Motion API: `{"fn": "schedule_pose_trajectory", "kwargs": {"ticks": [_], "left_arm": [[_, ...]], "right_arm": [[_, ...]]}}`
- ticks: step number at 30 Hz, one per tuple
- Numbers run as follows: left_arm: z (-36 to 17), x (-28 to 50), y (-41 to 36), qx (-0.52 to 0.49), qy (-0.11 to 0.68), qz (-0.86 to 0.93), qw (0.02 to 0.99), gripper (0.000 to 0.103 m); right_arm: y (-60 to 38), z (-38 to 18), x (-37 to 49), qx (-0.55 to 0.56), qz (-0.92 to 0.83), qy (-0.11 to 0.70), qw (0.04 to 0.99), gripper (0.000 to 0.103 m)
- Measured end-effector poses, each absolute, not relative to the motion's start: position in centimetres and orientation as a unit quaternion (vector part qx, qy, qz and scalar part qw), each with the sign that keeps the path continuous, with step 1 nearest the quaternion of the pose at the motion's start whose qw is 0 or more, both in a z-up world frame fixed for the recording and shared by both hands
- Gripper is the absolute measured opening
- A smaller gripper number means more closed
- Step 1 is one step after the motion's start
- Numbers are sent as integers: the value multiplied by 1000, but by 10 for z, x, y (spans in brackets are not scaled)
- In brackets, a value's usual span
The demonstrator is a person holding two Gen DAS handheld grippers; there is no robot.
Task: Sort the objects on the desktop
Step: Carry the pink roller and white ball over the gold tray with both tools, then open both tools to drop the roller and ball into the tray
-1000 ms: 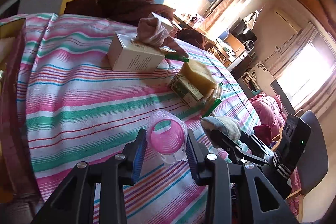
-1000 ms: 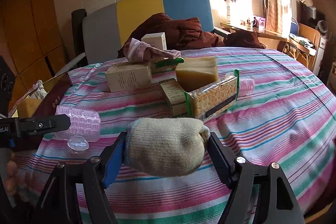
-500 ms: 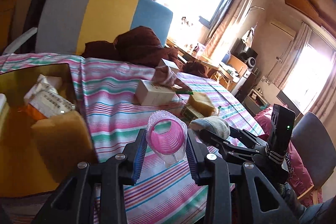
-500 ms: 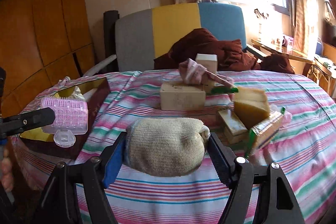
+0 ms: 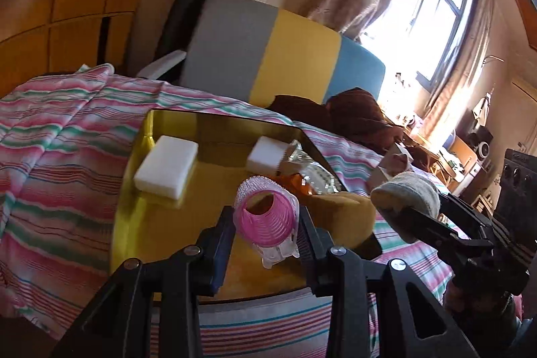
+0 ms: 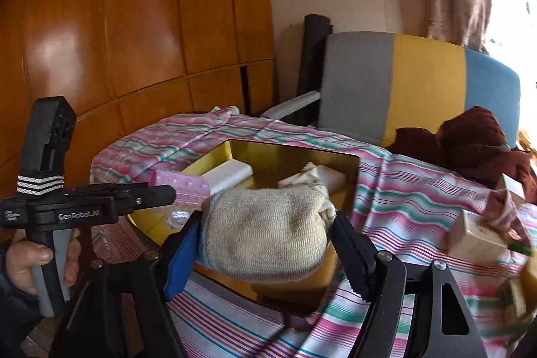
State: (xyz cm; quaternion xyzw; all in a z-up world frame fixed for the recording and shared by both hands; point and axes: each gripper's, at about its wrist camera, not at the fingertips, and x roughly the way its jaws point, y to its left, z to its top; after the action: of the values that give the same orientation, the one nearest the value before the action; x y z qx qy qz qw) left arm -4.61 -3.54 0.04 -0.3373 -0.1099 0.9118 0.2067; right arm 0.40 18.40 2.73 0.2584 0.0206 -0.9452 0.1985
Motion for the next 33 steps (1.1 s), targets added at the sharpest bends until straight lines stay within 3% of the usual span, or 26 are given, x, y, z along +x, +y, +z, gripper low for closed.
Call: {"fn": "schedule_pose_trajectory", "kwargs": {"ticks": [12,20,24,33], "left_arm": [[-30,-64,-82,-361,-109,911,166,36],[-40,-64,-86,-370,-116,907,163,37],[-40,-62,-85,-369,-119,907,163,45],[-23,-54,-94,-344,-134,917,148,46]], "right_arm": [[112,-9,-48,318,-916,45,240,76],[106,-25,-60,346,-905,34,244,81],[110,-22,-56,335,-908,25,248,84],[156,11,-26,275,-937,-17,217,85]]}}
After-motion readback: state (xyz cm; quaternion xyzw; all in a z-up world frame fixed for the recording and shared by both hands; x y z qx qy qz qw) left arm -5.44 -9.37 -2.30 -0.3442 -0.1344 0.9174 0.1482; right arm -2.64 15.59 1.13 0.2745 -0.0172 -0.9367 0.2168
